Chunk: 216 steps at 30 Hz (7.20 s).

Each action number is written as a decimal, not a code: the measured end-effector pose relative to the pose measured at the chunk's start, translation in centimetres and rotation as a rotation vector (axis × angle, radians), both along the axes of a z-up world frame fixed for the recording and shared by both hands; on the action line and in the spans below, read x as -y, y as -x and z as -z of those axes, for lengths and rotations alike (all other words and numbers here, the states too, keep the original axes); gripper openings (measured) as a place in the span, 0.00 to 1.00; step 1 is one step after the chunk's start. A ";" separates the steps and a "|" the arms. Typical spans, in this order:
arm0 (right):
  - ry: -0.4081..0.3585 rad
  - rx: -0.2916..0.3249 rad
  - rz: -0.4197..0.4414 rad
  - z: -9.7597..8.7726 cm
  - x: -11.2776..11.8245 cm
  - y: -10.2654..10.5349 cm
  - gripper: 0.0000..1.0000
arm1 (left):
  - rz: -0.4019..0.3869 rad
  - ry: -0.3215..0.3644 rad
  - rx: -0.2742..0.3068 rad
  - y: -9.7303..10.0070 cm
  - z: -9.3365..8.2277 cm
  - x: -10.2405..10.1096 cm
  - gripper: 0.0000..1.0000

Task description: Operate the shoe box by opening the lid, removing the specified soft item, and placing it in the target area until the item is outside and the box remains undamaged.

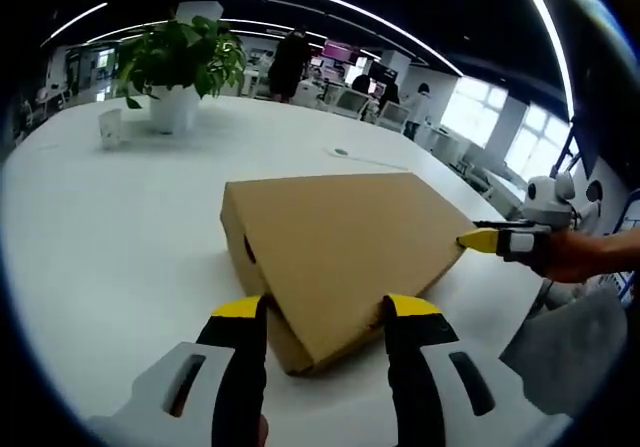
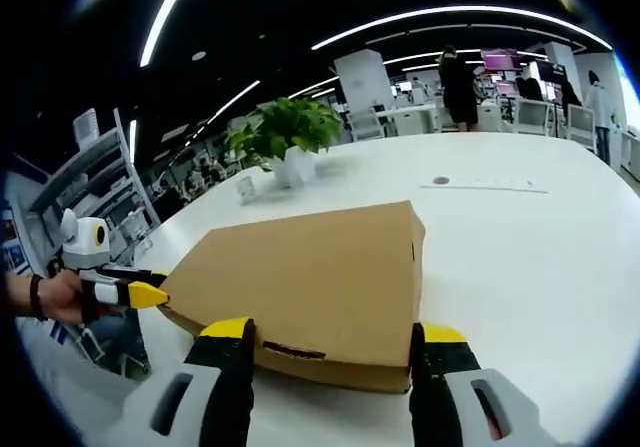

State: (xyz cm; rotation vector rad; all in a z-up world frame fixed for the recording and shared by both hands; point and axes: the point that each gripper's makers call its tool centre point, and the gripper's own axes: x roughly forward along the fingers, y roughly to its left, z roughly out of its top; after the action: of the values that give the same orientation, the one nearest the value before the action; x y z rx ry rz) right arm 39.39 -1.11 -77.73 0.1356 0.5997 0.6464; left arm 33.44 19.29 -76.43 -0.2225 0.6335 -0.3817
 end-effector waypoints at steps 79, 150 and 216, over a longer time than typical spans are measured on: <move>0.108 0.100 -0.169 -2.5 0.7 1.1 0.54 | 0.069 -0.080 0.071 0.4 -2.6 -0.1 0.52; -0.038 0.266 -0.078 -14.3 -1.2 -6.9 0.52 | -0.040 -0.247 0.295 -5.7 -10.5 -3.7 0.18; 0.152 0.322 -0.077 -11.9 0.2 -14.8 0.00 | -0.161 -0.231 0.283 -11.8 -12.0 -6.5 0.06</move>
State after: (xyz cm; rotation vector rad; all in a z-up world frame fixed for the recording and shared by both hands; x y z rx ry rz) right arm 54.22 -1.28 -65.81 -0.1330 0.3422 0.6777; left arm 45.25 25.84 -64.41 0.0028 0.3735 -0.1779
